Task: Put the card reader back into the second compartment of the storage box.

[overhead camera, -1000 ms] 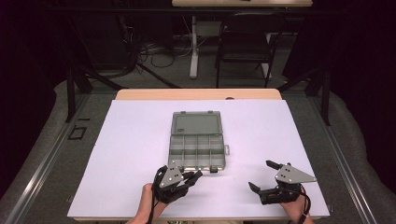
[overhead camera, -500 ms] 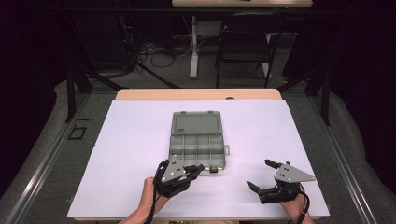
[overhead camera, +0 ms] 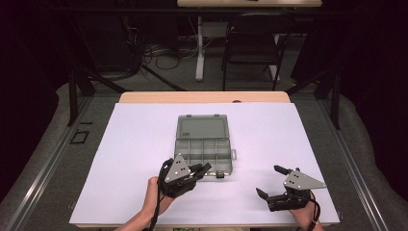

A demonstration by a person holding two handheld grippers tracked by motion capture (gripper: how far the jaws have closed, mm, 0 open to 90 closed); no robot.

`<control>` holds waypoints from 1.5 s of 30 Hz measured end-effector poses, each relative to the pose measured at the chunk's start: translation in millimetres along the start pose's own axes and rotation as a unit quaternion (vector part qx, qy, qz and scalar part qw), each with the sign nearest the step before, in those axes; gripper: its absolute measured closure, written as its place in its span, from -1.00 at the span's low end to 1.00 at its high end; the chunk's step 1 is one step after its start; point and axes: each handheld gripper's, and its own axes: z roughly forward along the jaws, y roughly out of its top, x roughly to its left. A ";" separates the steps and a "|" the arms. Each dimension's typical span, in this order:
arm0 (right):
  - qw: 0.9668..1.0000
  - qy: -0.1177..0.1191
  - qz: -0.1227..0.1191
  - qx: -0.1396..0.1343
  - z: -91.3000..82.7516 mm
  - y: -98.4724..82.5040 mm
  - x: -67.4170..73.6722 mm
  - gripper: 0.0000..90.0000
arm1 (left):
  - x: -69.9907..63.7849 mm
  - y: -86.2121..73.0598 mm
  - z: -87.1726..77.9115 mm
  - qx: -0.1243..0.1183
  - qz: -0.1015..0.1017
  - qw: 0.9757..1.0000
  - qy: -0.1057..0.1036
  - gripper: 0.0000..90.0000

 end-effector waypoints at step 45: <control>1.000 -0.001 -0.004 0.002 -1.8 -0.2 1.7 -0.95 | 50.6 22.4 14.8 -0.029 -0.041 0.997 0.056 0.63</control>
